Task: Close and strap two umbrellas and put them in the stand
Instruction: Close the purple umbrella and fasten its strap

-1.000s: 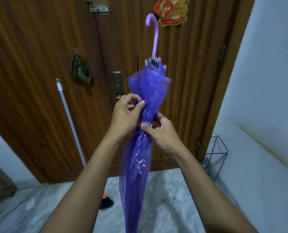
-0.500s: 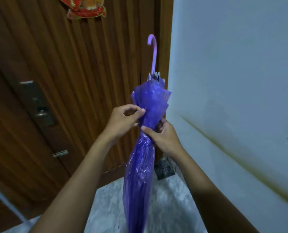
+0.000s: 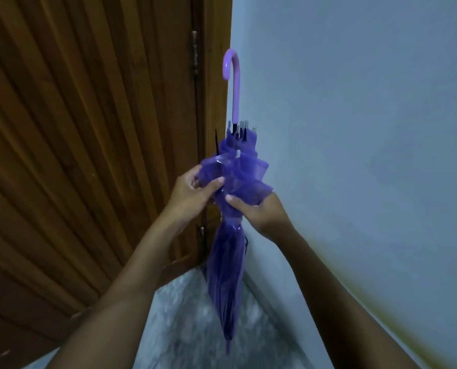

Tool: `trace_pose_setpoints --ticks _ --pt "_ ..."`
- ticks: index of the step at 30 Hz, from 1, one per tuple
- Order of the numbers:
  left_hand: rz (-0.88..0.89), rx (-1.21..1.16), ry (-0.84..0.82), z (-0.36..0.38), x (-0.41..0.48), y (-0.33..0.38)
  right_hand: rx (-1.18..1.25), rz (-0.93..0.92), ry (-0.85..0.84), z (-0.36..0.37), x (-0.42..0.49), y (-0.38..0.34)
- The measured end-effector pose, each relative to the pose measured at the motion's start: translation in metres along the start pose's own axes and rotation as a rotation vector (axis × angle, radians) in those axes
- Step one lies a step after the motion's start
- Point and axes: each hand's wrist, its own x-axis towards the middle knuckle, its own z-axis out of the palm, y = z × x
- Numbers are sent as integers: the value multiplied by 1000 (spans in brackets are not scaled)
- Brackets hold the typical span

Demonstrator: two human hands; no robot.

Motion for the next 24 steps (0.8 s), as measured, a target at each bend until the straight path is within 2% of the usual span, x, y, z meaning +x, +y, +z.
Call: trace_pose_setpoints --ticks 4,7,13,17,20,24 --pt "-26 -41 13 20 45 -25 -151 -14 -2 -16 47 23" --pt "-27 -47 -1 21 79 -45 -252 -118 21 -23 85 45" --pt "45 71 68 18 149 -85 -159 -60 46 -22 162 91" --pt "7 19 134 18 186 -117 -97 -60 77 -6 203 132" --pt "-36 -13 164 15 210 -149 -60 32 6 7 228 173" --pt "-117 -49 184 10 227 -218 -106 67 -32 20 243 230"
